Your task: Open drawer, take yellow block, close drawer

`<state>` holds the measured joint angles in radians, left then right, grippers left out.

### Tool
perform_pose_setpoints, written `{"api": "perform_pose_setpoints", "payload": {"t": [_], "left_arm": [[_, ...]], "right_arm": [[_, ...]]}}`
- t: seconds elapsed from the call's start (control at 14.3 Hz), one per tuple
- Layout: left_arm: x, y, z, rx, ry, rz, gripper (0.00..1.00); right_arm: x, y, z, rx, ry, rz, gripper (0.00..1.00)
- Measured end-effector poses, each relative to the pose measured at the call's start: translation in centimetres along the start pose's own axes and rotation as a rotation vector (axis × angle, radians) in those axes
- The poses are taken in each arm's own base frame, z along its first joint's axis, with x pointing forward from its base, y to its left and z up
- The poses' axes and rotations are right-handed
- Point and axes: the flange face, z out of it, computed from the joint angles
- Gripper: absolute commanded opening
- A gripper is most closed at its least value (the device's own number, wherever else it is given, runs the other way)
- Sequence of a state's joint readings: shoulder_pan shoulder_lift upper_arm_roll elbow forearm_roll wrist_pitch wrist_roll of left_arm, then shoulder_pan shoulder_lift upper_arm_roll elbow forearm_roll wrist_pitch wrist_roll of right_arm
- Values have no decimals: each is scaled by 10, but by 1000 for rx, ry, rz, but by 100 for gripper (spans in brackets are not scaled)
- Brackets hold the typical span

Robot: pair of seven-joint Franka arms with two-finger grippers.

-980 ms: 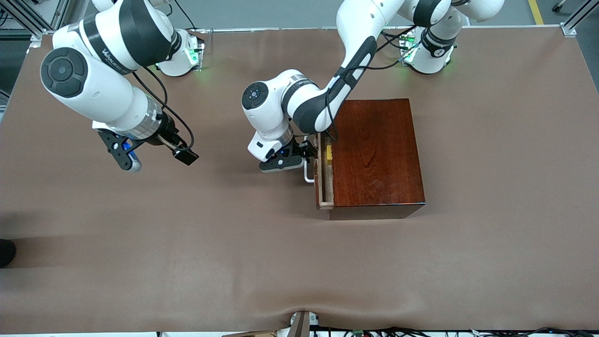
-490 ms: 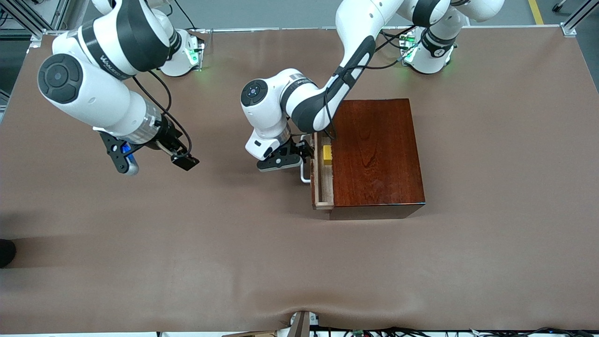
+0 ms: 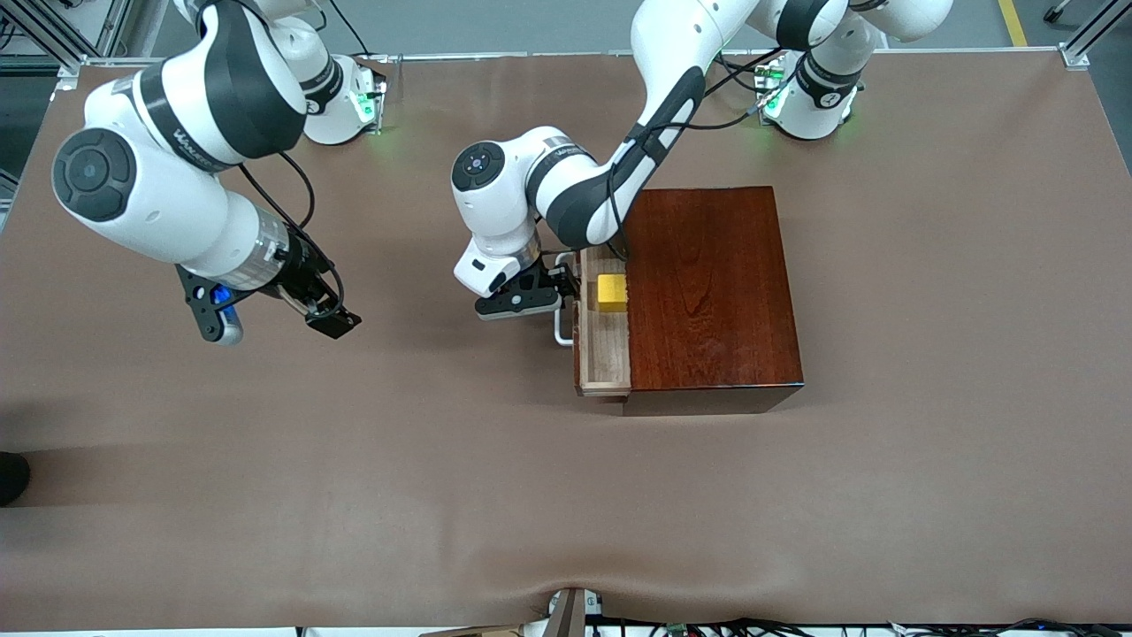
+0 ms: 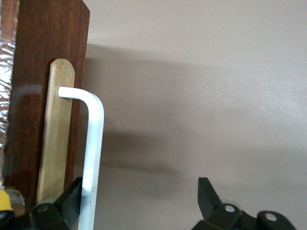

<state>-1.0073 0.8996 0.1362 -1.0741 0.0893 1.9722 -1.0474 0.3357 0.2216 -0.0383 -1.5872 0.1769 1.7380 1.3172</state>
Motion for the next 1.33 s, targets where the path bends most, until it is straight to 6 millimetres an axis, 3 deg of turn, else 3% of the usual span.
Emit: {"api": "perform_pose_setpoints", "payload": {"t": [0.77,1.33], "left_arm": [[-1,6,-5,-46,-2,-20,100],[-11,22,-32,-116,-18,-29,100]], "right_arm": [[-1,-4,-1,18,4,56,100],[-7,-8,-19,49,6,175,100]]}}
